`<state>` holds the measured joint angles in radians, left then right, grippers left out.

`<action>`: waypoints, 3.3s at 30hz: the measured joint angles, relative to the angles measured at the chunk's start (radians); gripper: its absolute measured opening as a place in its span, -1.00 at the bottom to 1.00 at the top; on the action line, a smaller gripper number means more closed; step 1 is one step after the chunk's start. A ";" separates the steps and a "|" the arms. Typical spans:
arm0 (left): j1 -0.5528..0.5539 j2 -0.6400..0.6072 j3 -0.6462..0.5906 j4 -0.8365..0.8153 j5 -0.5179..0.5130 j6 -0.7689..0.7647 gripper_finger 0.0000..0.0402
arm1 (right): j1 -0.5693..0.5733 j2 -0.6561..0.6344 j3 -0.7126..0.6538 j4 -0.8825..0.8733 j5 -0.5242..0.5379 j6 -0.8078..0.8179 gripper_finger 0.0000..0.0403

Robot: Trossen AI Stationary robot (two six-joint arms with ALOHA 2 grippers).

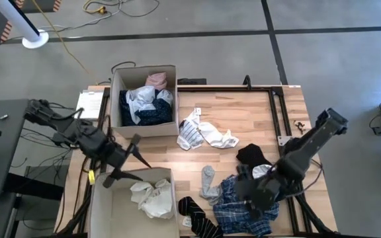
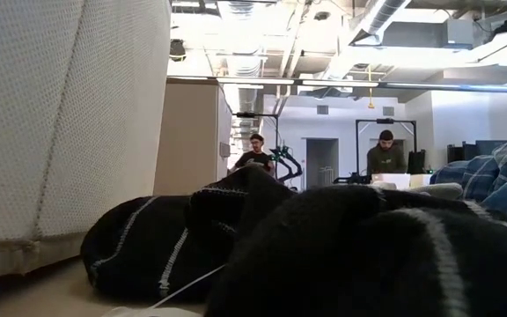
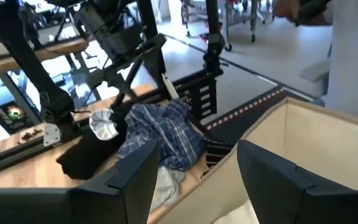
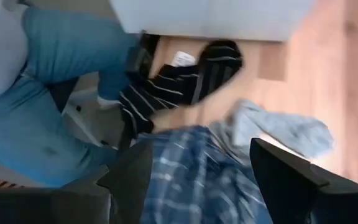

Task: Sort clothes
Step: Put the bottom black sock into the top light brown laundry organizer

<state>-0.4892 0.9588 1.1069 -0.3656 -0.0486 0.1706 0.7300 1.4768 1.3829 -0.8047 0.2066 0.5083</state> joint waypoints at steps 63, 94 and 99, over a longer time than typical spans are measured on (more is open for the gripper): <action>-0.274 0.123 0.001 0.088 -0.322 0.012 0.06 | -0.067 0.420 0.178 0.045 0.040 -0.258 -0.99; 0.145 0.169 0.001 0.231 -0.239 0.090 0.06 | -0.476 0.048 0.188 0.466 0.102 -0.924 -1.00; 0.172 0.233 0.001 0.291 -0.244 0.095 0.06 | -0.483 0.049 0.188 0.504 0.104 -0.940 -1.00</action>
<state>-0.3175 1.1922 1.1080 -0.0751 -0.2929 0.2654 0.2466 1.5253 1.5707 -0.3008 0.3103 -0.4313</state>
